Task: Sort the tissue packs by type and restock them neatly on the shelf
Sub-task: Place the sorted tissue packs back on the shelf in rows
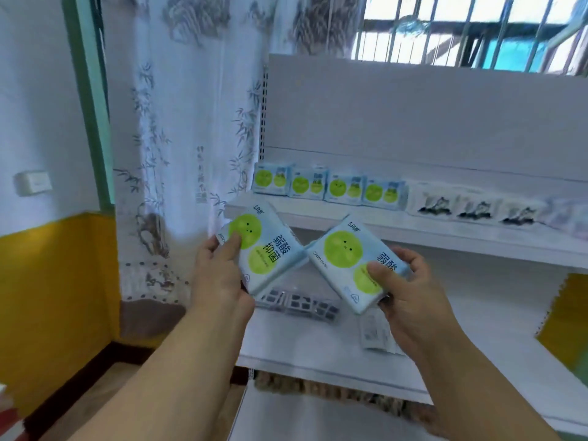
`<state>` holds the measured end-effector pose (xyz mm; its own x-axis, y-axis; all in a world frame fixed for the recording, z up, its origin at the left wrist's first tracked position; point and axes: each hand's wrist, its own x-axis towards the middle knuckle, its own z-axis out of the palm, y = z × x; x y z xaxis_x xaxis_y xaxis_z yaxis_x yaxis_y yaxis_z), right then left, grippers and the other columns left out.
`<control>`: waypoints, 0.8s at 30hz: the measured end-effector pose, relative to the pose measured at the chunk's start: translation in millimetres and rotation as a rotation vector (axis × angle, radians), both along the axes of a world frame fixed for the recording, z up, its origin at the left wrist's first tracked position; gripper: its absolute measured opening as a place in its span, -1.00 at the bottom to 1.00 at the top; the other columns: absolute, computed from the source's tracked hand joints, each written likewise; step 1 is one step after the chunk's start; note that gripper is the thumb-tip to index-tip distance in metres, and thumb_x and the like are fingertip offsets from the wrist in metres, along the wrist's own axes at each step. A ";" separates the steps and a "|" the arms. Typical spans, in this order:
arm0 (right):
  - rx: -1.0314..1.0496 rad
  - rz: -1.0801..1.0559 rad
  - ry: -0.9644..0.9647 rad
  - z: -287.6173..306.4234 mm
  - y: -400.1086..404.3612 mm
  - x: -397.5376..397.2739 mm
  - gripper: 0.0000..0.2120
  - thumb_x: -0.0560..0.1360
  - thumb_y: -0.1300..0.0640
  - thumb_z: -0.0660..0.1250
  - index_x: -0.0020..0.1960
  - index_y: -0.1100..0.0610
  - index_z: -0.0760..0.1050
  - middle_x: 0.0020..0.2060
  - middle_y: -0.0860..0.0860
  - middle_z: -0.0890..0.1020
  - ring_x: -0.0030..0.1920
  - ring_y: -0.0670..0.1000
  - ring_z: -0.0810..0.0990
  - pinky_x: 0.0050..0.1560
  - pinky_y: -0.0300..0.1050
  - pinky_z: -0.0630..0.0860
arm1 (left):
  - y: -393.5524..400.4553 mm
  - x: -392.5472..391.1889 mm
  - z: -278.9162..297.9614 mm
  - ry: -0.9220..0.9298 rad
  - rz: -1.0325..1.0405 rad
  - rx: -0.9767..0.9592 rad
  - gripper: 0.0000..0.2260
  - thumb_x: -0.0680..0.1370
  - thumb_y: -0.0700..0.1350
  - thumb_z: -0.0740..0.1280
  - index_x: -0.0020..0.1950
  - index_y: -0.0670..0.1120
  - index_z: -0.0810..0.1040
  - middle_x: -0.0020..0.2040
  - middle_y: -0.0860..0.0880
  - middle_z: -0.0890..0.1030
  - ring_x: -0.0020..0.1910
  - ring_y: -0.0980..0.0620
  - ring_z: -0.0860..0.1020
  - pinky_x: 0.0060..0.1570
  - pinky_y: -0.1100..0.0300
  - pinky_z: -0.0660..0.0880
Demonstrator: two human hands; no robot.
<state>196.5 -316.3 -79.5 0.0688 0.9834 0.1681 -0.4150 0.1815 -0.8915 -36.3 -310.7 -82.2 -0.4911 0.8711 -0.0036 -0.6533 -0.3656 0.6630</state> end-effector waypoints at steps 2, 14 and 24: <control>0.032 0.019 -0.011 11.1 19.3 15.7 -0.66 0.42 0.36 0.42 0.09 0.07 0.44 -0.13 0.02 0.69 -0.18 0.02 0.69 -0.12 0.04 0.64 | 15.7 19.5 10.9 -0.016 0.081 0.014 -0.64 0.55 -0.19 0.39 0.34 -0.10 0.45 0.12 -0.18 0.67 0.07 -0.22 0.66 0.03 -0.38 0.53; 0.150 0.077 -0.114 60.0 141.6 8.7 -0.59 0.43 0.35 0.45 0.17 0.04 0.43 0.09 0.13 0.64 -0.01 0.12 0.70 -0.15 0.01 0.65 | 104.7 16.0 40.2 0.335 0.071 -0.033 -0.63 0.55 -0.27 0.38 0.32 -0.14 0.41 0.15 -0.24 0.59 -0.11 -0.07 0.68 -0.23 0.11 0.63; 0.190 -0.021 -0.588 90.2 309.3 -57.4 -0.69 0.41 0.32 0.50 0.00 0.05 0.46 0.02 0.17 0.63 -0.09 0.11 0.64 0.05 0.14 0.63 | 264.0 -86.1 77.7 1.134 0.169 -0.232 -0.78 0.41 -0.15 0.53 -0.05 -0.04 0.53 -0.10 -0.04 0.63 -0.11 -0.05 0.59 -0.21 0.12 0.40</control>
